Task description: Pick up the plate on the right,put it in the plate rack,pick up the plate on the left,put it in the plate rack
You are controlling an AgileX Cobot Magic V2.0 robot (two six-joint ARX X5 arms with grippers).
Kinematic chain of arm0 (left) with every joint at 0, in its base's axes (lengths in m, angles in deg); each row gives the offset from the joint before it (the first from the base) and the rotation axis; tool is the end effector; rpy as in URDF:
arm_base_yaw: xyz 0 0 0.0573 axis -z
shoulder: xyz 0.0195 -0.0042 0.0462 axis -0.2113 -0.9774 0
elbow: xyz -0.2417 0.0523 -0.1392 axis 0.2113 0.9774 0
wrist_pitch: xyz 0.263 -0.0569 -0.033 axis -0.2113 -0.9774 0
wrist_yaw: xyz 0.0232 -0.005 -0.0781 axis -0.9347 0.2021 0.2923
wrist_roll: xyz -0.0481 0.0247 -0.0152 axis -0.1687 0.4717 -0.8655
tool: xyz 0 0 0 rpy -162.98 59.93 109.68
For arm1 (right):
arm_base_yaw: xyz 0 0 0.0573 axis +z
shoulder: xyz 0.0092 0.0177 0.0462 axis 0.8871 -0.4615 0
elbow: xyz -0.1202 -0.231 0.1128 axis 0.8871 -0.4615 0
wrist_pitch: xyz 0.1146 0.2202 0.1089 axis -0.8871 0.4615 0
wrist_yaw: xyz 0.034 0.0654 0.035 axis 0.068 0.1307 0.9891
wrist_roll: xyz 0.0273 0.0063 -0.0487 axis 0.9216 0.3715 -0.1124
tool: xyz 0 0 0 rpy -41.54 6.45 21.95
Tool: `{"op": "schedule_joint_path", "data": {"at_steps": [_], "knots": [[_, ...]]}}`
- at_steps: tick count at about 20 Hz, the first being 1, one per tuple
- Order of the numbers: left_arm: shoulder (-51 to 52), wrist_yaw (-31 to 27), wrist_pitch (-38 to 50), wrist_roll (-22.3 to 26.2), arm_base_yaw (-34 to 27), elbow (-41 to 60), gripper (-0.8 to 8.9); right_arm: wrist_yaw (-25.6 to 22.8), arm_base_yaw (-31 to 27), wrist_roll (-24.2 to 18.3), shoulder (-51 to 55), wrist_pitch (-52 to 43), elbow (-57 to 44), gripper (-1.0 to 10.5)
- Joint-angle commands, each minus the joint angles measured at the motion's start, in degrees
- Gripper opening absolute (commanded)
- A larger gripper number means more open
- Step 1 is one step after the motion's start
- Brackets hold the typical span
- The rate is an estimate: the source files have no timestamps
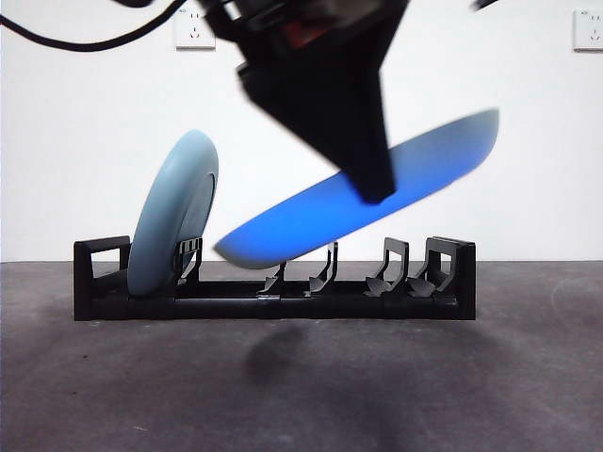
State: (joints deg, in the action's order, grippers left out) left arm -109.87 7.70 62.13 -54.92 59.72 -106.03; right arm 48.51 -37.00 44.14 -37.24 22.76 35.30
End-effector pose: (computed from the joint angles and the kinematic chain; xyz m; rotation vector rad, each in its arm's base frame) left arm 0.1040 -0.2867 0.2579 0.8765 0.5023 -0.9888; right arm 0.1935 0.0976 0.3964 0.0453 0.6194 0.5301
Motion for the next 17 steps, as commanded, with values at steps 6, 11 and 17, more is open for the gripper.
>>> {"op": "schedule_joint_path", "data": {"at_steps": [6, 11, 17], "knots": [[0.13, 6.58, 23.50, -12.24, -8.83, 0.13, -0.09, -18.40, -2.82, -0.55, 9.84, -5.66, 0.00, 1.9], [0.13, 23.52, 37.53, -27.65, -20.46, 0.13, -0.09, -19.23, -3.39, -0.63, 10.47, -4.96, 0.00, 1.9], [0.11, 29.42, 44.41, -35.15, -27.87, 0.13, -0.09, -19.08, -3.37, -0.48, 10.43, -4.20, -0.02, 1.9]]}}
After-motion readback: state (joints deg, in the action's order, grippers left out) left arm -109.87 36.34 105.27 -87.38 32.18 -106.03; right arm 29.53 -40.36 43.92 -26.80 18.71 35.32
